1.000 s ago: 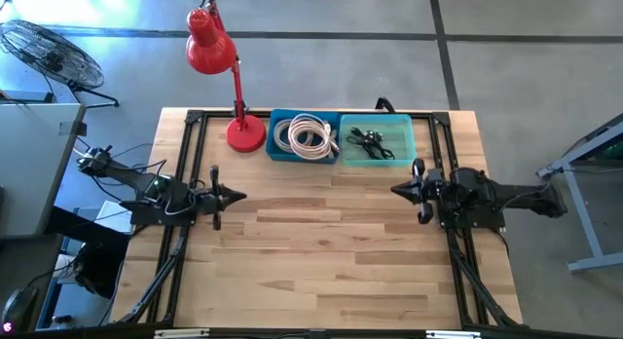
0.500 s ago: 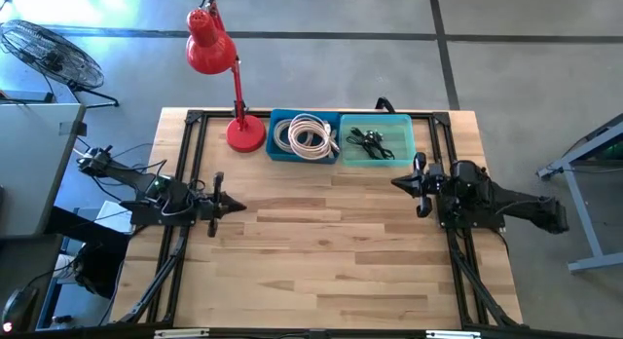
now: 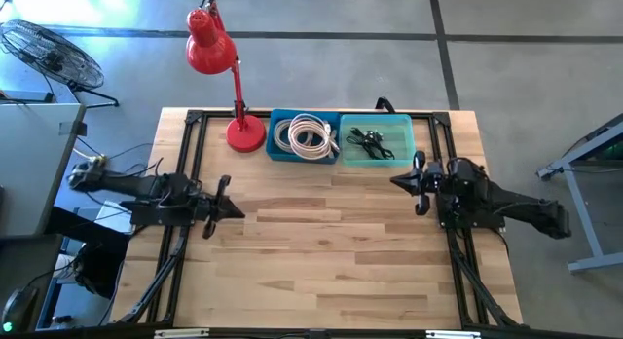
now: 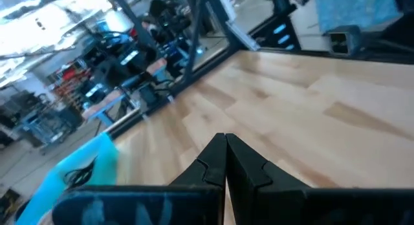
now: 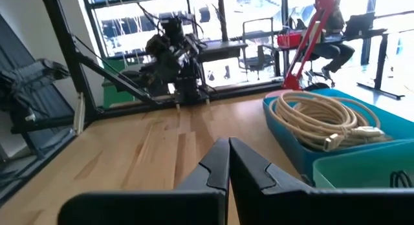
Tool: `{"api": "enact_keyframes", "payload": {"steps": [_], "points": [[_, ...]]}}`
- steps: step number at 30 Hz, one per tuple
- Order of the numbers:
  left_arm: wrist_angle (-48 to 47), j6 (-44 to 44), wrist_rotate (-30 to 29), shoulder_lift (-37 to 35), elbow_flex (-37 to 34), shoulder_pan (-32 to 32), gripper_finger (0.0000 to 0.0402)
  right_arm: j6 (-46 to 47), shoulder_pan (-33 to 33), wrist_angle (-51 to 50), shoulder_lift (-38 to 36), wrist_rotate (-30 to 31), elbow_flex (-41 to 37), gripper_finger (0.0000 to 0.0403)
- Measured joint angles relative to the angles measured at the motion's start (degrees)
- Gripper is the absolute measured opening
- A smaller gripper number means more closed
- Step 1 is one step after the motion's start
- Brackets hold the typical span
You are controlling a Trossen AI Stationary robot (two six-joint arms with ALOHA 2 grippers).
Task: Pick & Place USB Port
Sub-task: Return to Home Position
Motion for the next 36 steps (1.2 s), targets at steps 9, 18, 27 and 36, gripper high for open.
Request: {"api": "enact_keyframes", "payload": {"steps": [9,18,27,36], "points": [[0.5,-3.2,12.7,0.1,-0.1,15.3,0.0000,-1.6,-1.2,1.2,3.8,-1.1,0.0,0.0000],[0.5,-4.7,11.3,0.1,-0.1,17.1,0.0000,-3.2,-1.2,1.7,3.9,-2.5,0.0,0.0000],[-0.3,-5.7,5.7,0.1,-0.1,17.1,0.0000,-3.3,-1.2,0.4,4.0,1.6,0.0,0.0000],[-1.2,-7.6,-0.3,0.1,-0.1,17.1,0.0001,-1.8,-1.2,-0.2,4.1,4.6,0.0,0.0001]]}}
